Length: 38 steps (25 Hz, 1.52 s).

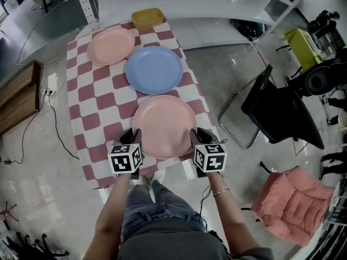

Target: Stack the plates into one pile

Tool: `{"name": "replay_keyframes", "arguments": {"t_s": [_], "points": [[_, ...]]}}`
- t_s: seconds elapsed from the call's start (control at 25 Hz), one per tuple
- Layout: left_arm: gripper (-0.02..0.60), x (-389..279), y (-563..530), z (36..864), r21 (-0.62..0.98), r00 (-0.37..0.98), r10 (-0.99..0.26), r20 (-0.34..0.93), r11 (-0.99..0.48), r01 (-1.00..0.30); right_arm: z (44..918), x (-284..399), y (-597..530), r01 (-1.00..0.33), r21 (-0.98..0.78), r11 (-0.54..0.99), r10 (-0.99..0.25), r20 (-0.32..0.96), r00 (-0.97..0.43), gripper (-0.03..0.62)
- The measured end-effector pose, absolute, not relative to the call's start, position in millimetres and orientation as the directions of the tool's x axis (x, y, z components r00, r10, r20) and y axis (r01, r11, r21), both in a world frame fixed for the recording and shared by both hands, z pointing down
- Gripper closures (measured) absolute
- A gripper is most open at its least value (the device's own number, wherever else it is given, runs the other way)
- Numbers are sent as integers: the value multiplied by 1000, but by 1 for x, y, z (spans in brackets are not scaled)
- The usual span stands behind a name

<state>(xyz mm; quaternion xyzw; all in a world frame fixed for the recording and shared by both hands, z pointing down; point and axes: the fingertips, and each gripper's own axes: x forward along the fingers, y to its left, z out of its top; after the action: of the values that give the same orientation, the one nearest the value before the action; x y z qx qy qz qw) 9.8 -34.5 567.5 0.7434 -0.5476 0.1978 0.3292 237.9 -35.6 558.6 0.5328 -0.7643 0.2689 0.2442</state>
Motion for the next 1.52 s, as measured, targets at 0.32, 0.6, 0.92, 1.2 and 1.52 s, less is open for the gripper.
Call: {"name": "replay_keyframes", "arguments": {"t_s": [0.32,0.6,0.92,1.2,1.52], "points": [[491,7,-22,562,257,307,-689,657,-179,-950,552,237,-27,-948,-144,284,-685,661,-306,502],[491,5,-13,546,259,311,-706,636,-184,-948,542,235,-18,-948,-152,279,-695,650,-308,507],[491,-5,-16,518,235,295,-733,613,-188,-954,513,225,-21,-937,-173,304,-716,608,-344,505],[492,-10,-31,485,229,297,-765,571,-199,-953,479,220,-36,-929,-162,333,-747,556,-364,505],[491,-15,-54,459,233,307,-779,547,-210,-949,452,214,-61,-926,-168,339,-772,512,-376,505]]}}
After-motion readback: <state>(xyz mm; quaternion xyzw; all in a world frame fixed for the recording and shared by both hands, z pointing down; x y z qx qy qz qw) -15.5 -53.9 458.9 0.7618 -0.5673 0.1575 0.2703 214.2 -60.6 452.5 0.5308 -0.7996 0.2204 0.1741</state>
